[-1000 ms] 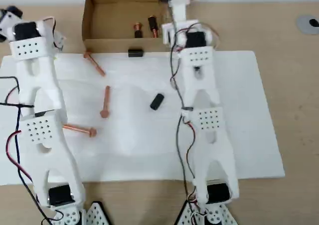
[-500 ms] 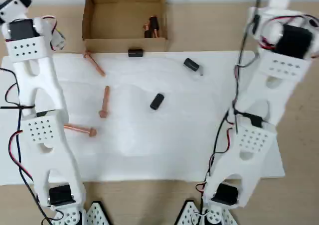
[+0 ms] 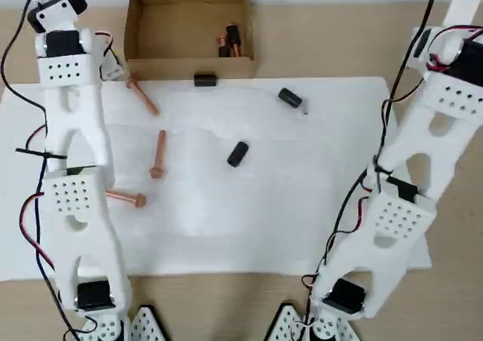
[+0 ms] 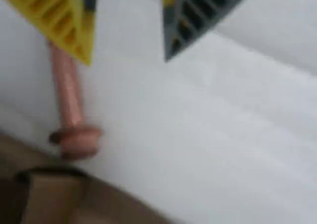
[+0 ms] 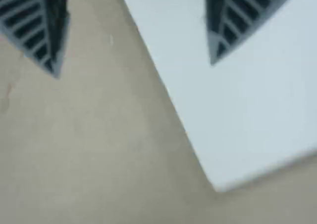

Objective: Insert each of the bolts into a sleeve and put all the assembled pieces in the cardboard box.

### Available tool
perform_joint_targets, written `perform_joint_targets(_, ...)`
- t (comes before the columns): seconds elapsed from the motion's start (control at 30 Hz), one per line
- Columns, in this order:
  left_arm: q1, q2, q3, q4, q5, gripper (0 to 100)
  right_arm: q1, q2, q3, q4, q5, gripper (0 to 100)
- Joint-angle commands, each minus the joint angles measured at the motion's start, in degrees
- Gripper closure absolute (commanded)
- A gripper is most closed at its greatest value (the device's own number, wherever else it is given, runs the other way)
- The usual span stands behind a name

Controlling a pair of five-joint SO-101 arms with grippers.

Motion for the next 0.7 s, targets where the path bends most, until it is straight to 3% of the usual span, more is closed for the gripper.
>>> perform_joint_targets(0.0,4.4,-0.7,2.4,-2.7,1.8,89,1.0,-4.4,4.8,0.9,0.5,77.0)
perform_joint_targets(0.13,7.6,-0.6,5.5,-4.7,3.8,89,0.6,-4.4,9.1,0.9,0.5,77.0)
perform_joint_targets(0.47,7.2,0.5,13.1,-15.2,13.9,89,0.6,-4.3,12.0,0.9,0.8,77.0)
perform_joint_targets(0.67,7.1,5.5,11.9,-15.9,15.6,90,0.9,-4.1,12.0,0.9,0.9,77.0)
